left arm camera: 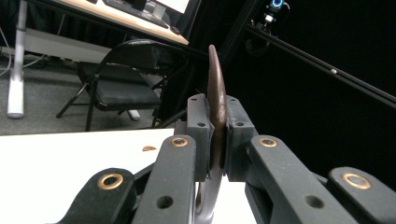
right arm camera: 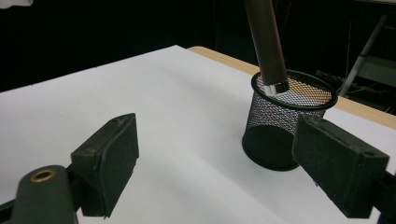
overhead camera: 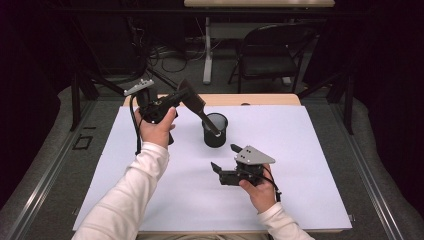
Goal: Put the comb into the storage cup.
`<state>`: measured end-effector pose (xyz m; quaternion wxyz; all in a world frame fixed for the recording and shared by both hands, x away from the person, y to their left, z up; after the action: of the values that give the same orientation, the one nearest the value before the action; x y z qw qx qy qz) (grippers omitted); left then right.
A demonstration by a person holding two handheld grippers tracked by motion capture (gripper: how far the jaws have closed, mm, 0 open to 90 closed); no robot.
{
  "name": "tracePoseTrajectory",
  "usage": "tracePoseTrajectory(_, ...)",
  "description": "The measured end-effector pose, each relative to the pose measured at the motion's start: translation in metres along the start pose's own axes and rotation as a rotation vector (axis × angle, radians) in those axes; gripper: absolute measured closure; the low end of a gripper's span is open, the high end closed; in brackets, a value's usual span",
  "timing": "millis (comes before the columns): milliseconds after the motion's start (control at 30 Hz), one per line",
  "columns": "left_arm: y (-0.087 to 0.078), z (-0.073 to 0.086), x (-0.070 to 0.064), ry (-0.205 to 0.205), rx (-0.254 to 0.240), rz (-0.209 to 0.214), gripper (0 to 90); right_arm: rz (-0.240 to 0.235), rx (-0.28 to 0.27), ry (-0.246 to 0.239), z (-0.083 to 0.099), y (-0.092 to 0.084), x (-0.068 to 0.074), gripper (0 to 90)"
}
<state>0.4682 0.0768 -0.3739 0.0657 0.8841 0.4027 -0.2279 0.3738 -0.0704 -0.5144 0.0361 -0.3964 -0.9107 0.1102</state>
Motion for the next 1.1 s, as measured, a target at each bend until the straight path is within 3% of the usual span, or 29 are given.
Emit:
tracePoseTrajectory(133,0.001,-0.003,0.002,0.008,-0.005,-0.009,84.5,0.022,-0.012,0.014,-0.001,-0.001,-0.004,12.8)
tracePoseTrajectory(300,0.002,-0.006,0.004,0.008,-0.012,-0.020,84.4,0.019,0.010,0.006,0.002,0.002,-0.004,2.1)
tracePoseTrajectory(833,0.000,-0.015,0.014,0.017,-0.038,-0.062,84.5,0.040,0.020,-0.041,0.003,0.003,-0.002,0.0)
tracePoseTrajectory(1100,0.003,-0.015,0.019,0.027,-0.044,-0.087,84.5,0.042,0.022,-0.042,0.003,0.003,-0.002,0.0)
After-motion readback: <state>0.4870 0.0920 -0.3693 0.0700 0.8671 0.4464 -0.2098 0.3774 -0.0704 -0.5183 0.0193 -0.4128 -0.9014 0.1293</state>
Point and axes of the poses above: each handheld gripper's, and its own axes: y roughly forward along the jaws, z roughly out of its underside, x roughly to its left, the point moved 9 cm from there along y, roughly forward along the jaws, and after that the axes turned 4 degrees about -x, right-handed, at the moved point
